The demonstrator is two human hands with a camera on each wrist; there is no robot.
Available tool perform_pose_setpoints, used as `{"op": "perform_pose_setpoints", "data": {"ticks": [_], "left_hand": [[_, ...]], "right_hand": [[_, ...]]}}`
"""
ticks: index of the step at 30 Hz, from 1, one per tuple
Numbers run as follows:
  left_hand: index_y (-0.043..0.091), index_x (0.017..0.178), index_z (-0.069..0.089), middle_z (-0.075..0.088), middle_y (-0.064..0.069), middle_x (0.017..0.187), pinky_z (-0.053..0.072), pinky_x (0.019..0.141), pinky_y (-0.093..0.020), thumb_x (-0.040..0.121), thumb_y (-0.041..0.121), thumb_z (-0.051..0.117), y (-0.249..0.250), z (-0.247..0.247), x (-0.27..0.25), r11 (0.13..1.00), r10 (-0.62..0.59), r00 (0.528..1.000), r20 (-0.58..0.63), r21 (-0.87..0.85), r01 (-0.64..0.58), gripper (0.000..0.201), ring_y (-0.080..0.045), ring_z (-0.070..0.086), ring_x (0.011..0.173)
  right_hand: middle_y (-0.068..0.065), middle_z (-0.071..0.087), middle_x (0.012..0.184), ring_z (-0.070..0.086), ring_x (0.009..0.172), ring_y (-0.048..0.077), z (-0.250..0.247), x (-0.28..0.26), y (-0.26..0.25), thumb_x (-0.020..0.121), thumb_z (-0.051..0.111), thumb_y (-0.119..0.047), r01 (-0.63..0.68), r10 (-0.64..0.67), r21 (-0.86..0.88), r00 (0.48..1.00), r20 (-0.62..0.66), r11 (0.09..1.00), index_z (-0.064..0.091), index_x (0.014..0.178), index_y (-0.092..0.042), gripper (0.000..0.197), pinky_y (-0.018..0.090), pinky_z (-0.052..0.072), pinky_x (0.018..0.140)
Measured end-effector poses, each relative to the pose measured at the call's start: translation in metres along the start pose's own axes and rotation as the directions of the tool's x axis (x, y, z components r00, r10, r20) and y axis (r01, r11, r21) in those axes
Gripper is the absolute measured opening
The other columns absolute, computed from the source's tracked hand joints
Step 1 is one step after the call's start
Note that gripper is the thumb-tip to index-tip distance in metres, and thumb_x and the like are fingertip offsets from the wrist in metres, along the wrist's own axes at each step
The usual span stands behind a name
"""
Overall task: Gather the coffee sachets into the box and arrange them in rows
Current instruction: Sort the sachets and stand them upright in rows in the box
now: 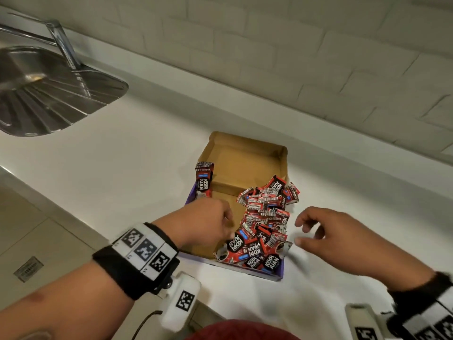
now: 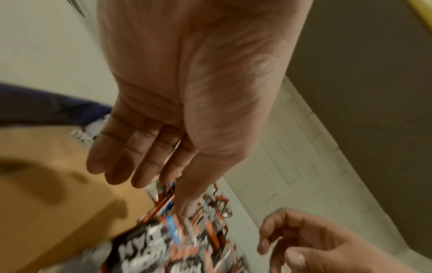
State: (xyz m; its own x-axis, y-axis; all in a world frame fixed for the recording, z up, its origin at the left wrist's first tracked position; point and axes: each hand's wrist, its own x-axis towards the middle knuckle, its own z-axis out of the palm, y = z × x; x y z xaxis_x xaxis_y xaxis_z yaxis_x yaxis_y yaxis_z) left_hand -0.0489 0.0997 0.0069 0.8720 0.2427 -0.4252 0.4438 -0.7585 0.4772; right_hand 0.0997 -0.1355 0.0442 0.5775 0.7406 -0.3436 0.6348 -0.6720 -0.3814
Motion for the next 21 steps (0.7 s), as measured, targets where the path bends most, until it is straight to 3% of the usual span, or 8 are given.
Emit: {"op": "perform_pose_setpoints", "data": {"ticks": [2, 5, 8, 12, 15, 17, 21], "left_hand": [[0.019, 0.122, 0.061, 0.067, 0.003, 0.115, 0.052, 0.092, -0.034, 0.082, 0.054, 0.074, 0.007, 0.014, 0.010, 0.995, -0.050, 0.995, 0.083, 0.089, 0.042, 0.055, -0.019, 0.062, 0.105], [0.020, 0.110, 0.057, 0.062, 0.005, 0.098, 0.048, 0.073, -0.033, 0.077, 0.063, 0.073, 0.016, 0.031, 0.017, 0.982, -0.091, 0.989, 0.120, 0.174, 0.069, 0.057, -0.018, 0.057, 0.090], [0.026, 0.101, 0.048, 0.052, 0.008, 0.093, 0.036, 0.065, -0.029, 0.079, 0.057, 0.075, 0.025, 0.043, 0.015, 0.985, -0.124, 0.991, 0.052, 0.123, 0.117, 0.046, -0.016, 0.049, 0.087], [0.027, 0.095, 0.054, 0.056, 0.012, 0.084, 0.034, 0.055, -0.021, 0.082, 0.049, 0.077, 0.026, 0.051, 0.010, 0.990, -0.139, 0.990, 0.009, 0.019, 0.139, 0.034, -0.011, 0.053, 0.078], [0.025, 0.110, 0.062, 0.063, 0.010, 0.094, 0.035, 0.056, -0.017, 0.081, 0.045, 0.079, 0.024, 0.054, 0.006, 0.993, -0.113, 0.993, 0.033, -0.022, 0.113, 0.039, -0.011, 0.055, 0.083], [0.026, 0.113, 0.062, 0.059, 0.014, 0.089, 0.032, 0.054, -0.013, 0.081, 0.044, 0.079, 0.024, 0.057, 0.004, 0.994, -0.100, 0.995, 0.030, -0.039, 0.101, 0.040, -0.008, 0.053, 0.080], [0.028, 0.097, 0.062, 0.059, 0.014, 0.080, 0.035, 0.053, -0.017, 0.083, 0.042, 0.078, 0.025, 0.061, 0.004, 0.992, -0.110, 0.993, 0.029, -0.053, 0.112, 0.026, -0.006, 0.054, 0.071]], "right_hand": [[-0.018, 0.060, 0.106, 0.062, 0.083, 0.001, 0.018, 0.004, 0.006, 0.085, 0.077, -0.049, 0.013, -0.013, 0.025, 1.000, -0.005, 1.000, 0.056, 0.111, -0.040, 0.035, 0.024, 0.050, 0.076], [-0.015, 0.058, 0.102, 0.059, 0.080, 0.002, 0.039, 0.010, 0.007, 0.084, 0.077, -0.045, 0.017, -0.018, 0.073, 1.000, 0.019, 0.997, 0.054, 0.111, -0.036, 0.036, 0.022, 0.045, 0.068], [-0.011, 0.058, 0.094, 0.056, 0.084, 0.005, 0.052, 0.016, 0.008, 0.085, 0.075, -0.040, 0.027, -0.026, 0.047, 0.999, -0.023, 0.999, 0.054, 0.102, -0.032, 0.029, 0.026, 0.046, 0.070], [-0.012, 0.060, 0.091, 0.056, 0.081, 0.002, 0.058, 0.016, 0.011, 0.085, 0.076, -0.039, 0.007, 0.004, 0.104, 0.995, -0.103, 0.995, 0.054, 0.097, -0.032, 0.026, 0.021, 0.042, 0.064], [-0.010, 0.062, 0.090, 0.055, 0.074, 0.002, 0.060, 0.013, 0.011, 0.085, 0.078, -0.039, -0.001, 0.016, 0.139, 0.994, -0.104, 0.990, 0.052, 0.098, -0.034, 0.030, 0.021, 0.040, 0.061], [-0.010, 0.063, 0.090, 0.055, 0.070, 0.002, 0.060, 0.012, 0.010, 0.085, 0.078, -0.037, -0.016, 0.035, 0.181, 0.994, -0.107, 0.983, 0.051, 0.099, -0.035, 0.031, 0.021, 0.039, 0.059], [-0.014, 0.065, 0.090, 0.059, 0.074, 0.002, 0.061, 0.010, 0.008, 0.084, 0.080, -0.035, -0.023, 0.053, 0.243, 0.992, -0.116, 0.970, 0.051, 0.092, -0.036, 0.030, 0.023, 0.044, 0.062]]}}
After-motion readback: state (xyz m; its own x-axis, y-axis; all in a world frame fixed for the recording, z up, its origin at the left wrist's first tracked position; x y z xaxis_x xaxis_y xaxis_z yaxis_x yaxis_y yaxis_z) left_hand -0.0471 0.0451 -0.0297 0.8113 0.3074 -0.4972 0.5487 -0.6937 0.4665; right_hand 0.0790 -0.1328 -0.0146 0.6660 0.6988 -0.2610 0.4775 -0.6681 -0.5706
